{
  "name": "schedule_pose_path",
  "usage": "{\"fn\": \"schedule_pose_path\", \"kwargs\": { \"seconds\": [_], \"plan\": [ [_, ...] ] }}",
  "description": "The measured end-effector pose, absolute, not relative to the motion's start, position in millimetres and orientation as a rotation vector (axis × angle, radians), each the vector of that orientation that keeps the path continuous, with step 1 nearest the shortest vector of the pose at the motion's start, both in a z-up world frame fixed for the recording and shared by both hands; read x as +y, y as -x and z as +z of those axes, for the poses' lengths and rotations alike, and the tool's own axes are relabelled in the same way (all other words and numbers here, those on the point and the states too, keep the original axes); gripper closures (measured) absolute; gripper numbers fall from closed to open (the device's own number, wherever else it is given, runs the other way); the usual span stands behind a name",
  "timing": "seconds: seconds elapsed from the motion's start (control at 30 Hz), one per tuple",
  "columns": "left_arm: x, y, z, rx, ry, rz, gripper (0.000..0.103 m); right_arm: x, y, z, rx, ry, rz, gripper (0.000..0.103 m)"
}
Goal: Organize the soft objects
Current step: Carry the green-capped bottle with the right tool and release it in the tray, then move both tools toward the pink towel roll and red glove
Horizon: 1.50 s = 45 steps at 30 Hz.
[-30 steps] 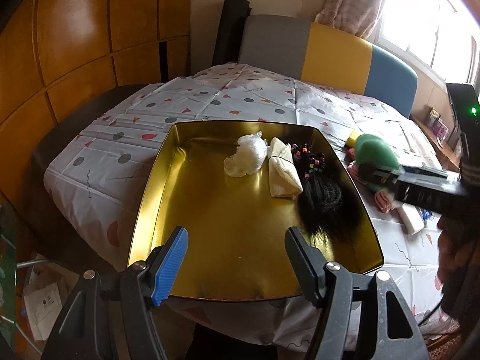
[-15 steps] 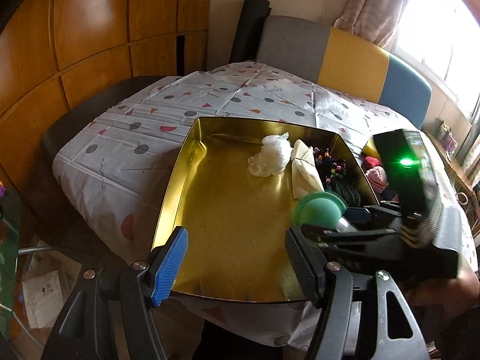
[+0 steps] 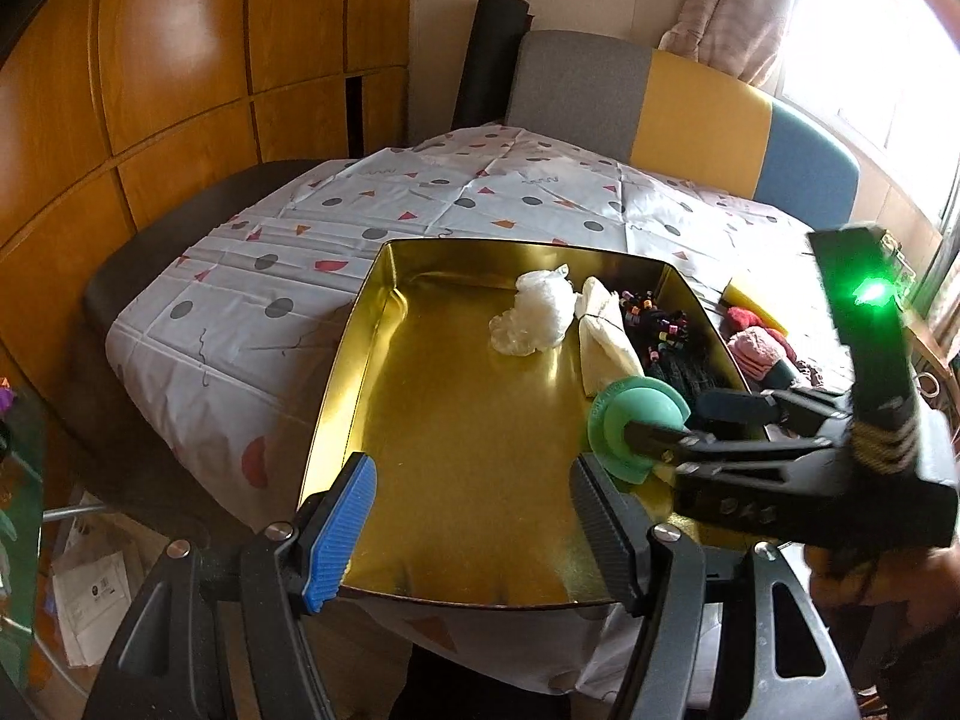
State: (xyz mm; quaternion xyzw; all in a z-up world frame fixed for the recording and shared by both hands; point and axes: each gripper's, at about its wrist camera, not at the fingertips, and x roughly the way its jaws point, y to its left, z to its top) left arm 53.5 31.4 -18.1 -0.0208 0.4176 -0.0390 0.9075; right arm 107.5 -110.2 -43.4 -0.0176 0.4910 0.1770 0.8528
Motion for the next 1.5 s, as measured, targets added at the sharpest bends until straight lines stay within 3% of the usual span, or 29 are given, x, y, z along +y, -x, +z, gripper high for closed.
{"fn": "schedule_pose_path", "kwargs": {
  "seconds": [0.9,1.3,1.5],
  "plan": [
    [-9.6,-51.5,-4.7,0.841,-0.073,-0.131,0.035,-243.8,-68.8,13.8,0.831,-0.039,0.136,0.025],
    [-55.2,-64.6,4.2,0.832,-0.164,-0.199,0.035,-368.8,-60.5,-3.9,0.812,-0.091,-0.146,0.021],
    [-81.6,-76.3,5.4,0.843,-0.189,-0.239,0.035,-427.0,-51.5,-21.3,0.824,-0.268,-0.265,0.021]
  ]
}}
